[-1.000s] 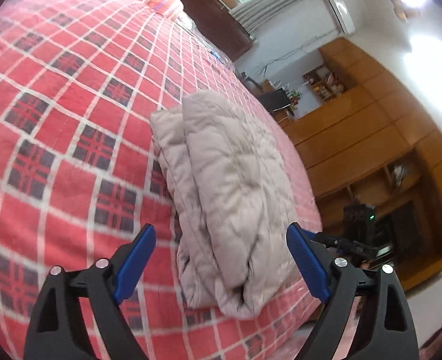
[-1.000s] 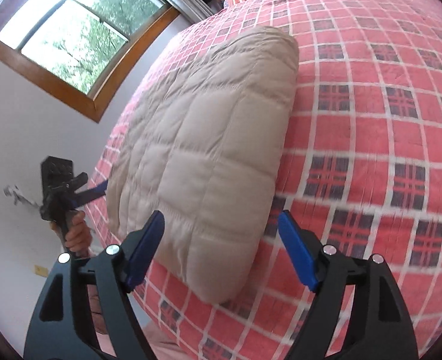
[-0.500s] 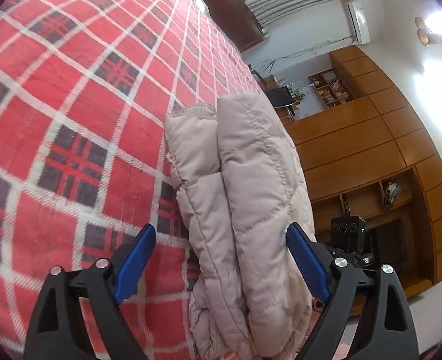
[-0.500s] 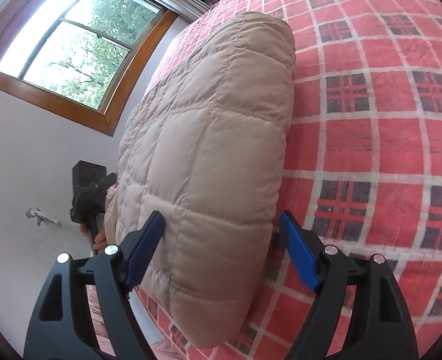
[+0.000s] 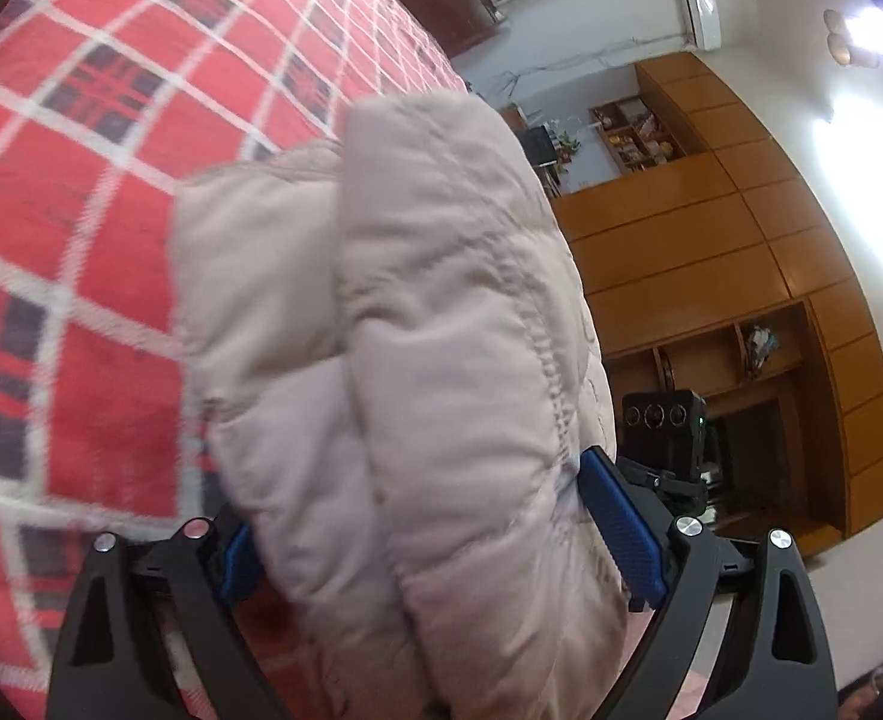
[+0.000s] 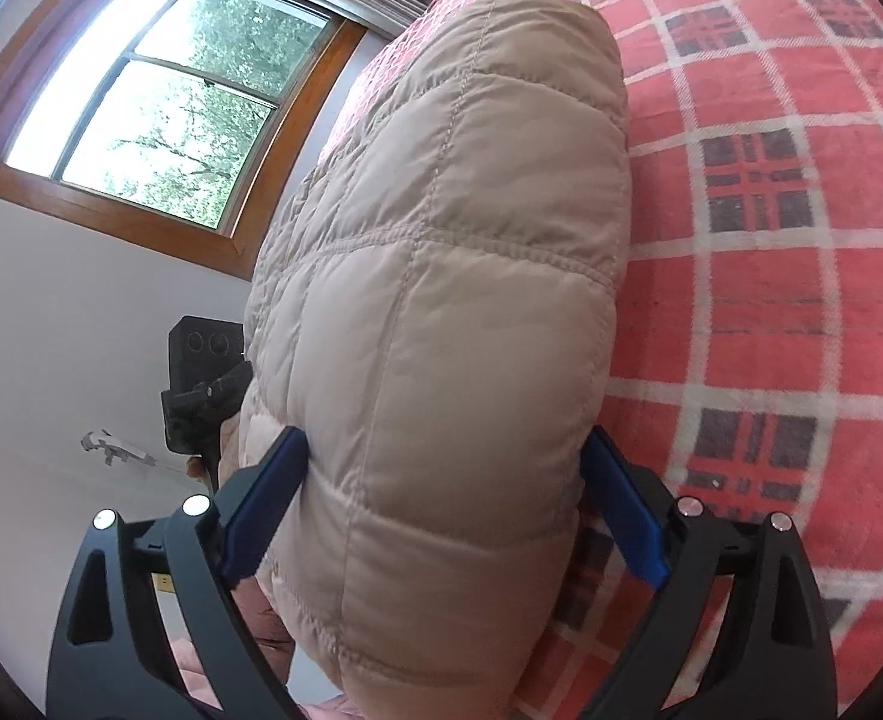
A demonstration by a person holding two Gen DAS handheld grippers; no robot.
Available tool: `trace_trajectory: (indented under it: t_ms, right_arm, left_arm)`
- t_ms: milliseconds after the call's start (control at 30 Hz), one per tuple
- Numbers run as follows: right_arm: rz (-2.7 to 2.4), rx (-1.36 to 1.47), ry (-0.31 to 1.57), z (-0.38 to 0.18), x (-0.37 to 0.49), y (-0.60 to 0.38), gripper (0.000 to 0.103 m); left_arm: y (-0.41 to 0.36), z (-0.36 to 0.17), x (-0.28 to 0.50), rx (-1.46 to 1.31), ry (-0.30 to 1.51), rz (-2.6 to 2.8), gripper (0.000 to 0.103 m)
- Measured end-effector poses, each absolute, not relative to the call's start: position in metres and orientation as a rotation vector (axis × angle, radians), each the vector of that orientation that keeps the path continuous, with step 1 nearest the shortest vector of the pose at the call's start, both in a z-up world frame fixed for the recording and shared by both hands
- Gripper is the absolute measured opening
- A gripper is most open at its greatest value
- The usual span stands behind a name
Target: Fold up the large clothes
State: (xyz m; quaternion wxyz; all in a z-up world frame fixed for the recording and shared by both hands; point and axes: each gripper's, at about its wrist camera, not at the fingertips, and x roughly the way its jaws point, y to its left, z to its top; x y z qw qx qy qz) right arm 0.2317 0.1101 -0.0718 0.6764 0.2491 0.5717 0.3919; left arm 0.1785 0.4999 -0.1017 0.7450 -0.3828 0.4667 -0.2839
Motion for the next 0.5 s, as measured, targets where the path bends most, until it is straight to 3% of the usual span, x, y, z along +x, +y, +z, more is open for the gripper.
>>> trace_trajectory:
  t_ms: [100,133,167,267,500]
  right_arm:
    - [0.888,0.570,1.283,-0.076,0.236,0.109,0.092]
    - [0.889,0.567,1.279,-0.076,0.236,0.111,0.091]
    - [0.888,0.558,1.273,-0.075,0.235,0.112,0.085]
    - [0.883,0.539,1.264,-0.073,0.235,0.113,0.070]
    - [0.910,0.532,1.233,-0.059,0.230,0.108,0.054]
  left_arm:
    - [0.494,-0.100,0.183,-0.827,1.018,-0.632,0.091]
    - [0.491,-0.100,0.184,-0.817,1.019,-0.627,0.085]
    - [0.489,-0.100,0.184,-0.807,1.021,-0.621,0.075]
    - [0.489,-0.098,0.177,-0.819,1.013,-0.611,0.062]
    - [0.477,-0.078,0.163,-0.772,0.962,-0.595,0.048]
